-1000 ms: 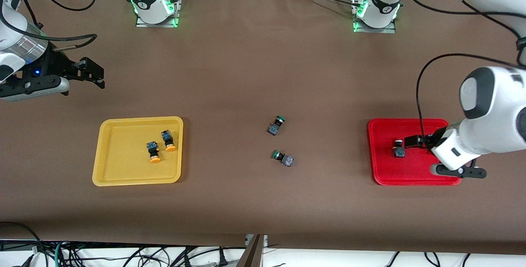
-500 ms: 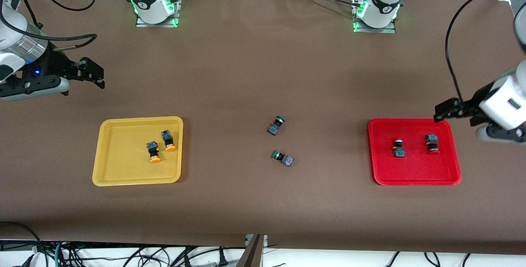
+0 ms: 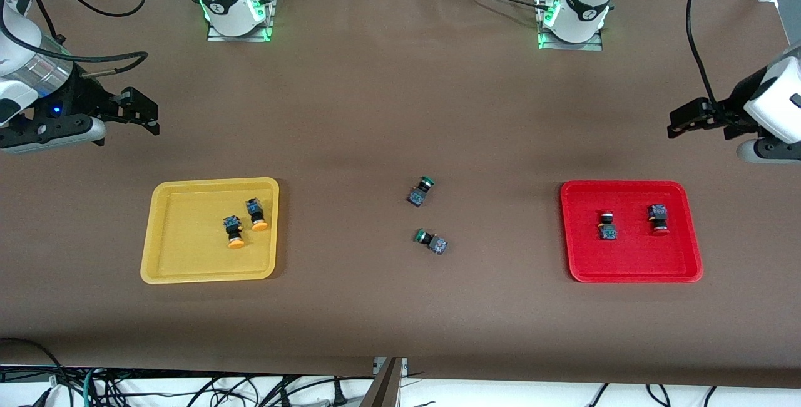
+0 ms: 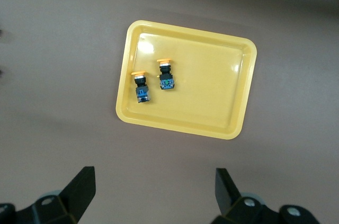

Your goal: Place red and yellow buttons in trays

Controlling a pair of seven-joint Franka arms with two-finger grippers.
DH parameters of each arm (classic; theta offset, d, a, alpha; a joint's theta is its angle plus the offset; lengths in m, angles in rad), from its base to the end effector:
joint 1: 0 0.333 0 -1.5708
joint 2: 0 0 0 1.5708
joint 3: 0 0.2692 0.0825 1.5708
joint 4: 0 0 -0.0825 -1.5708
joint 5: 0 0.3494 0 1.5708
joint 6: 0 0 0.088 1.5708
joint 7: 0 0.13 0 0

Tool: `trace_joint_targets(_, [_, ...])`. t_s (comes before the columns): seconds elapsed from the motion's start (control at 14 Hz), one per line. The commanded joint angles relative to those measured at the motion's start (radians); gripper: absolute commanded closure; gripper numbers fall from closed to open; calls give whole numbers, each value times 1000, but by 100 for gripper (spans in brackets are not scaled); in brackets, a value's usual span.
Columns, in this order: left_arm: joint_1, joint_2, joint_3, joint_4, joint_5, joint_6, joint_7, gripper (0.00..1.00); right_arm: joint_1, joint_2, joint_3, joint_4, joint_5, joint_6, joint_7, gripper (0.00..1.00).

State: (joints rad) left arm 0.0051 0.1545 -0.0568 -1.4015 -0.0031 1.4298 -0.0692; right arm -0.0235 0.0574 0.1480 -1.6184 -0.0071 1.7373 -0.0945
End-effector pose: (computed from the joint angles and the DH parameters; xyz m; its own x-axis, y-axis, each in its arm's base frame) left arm 0.5413 -0.0263 0.5340 0.9919 0.0170 -0.1261 0.0176 -0.9998 0.0031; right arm 0.5457 0.0658 0.5184 0.9741 0.2174 0.0619 0.2176 -0.9760 0.0045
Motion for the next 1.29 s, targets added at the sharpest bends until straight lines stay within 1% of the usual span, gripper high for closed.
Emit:
trace_joint_targets(0.0, [-4, -108, 2, -157, 5, 24, -15, 0, -1, 4, 5, 20, 9, -10, 13, 0])
trace_joint_targets(0.21, [-1, -112, 5, -160, 5, 47, -9, 0, -1, 4, 5, 20, 10, -12, 13, 0])
trace_joint_targets(0.36, [6, -95, 3, -159, 5, 47, -7, 0, -1, 4, 5, 20, 10, -12, 13, 0])
trace_joint_targets(0.64, [15, -79, 2, -140, 3, 46, -6, 0, -1, 4, 5, 20, 12, -10, 12, 0])
trace_joint_targets(0.86, [13, -40, 2, -82, 3, 35, -7, 0, -1, 4, 5, 20, 10, -7, 12, 0])
trace_joint_targets(1.21, [13, -33, 2, -79, 5, 35, -6, 0, -1, 4, 5, 20, 10, -7, 12, 0])
